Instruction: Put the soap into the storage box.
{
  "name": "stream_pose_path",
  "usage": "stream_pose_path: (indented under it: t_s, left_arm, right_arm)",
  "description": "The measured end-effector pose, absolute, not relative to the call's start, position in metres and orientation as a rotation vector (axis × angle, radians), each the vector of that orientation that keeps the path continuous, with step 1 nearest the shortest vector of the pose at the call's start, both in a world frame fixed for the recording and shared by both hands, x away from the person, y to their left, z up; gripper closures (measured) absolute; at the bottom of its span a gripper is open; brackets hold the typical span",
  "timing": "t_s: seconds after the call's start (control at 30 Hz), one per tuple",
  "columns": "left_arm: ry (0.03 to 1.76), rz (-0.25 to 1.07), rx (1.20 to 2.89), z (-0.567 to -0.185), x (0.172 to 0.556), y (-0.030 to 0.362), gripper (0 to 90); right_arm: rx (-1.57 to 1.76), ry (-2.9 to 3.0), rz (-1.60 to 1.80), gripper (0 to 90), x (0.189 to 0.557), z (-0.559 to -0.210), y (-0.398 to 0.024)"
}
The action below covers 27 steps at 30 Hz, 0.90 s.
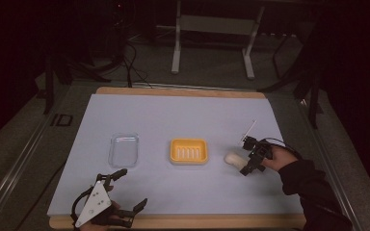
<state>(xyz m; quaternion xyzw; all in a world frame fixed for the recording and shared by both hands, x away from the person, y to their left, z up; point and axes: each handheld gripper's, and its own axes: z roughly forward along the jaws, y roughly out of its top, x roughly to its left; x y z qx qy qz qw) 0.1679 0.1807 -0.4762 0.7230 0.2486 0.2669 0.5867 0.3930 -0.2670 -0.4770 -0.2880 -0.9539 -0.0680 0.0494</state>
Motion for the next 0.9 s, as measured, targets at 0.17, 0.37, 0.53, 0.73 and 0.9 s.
stream_pose_path:
  t_s: [0.17,0.37,0.53,0.73,0.9]
  left_arm:
    - [0.578,0.619,1.683,-0.476,0.168,0.182,0.8]
    - [0.576,0.615,1.683,-0.476,0.168,0.181,0.8]
    - [0.577,0.615,1.681,-0.476,0.168,0.182,0.8]
    - [0.576,0.614,1.682,-0.476,0.168,0.182,0.8]
    - [0.579,0.613,1.684,-0.476,0.168,0.181,0.9]
  right_arm:
    - [-0.871,-2.919,-0.252,12.9,0.397,-0.478,-0.262]
    - [-0.82,-2.968,-0.318,14.4,0.4,-0.479,-0.257]
    - [-0.808,-2.981,-0.348,14.4,0.401,-0.483,-0.255]
    - [-0.796,-3.004,-0.366,20.4,0.402,-0.488,-0.255]
    - [-0.79,-3.001,-0.362,32.0,0.403,-0.493,-0.257]
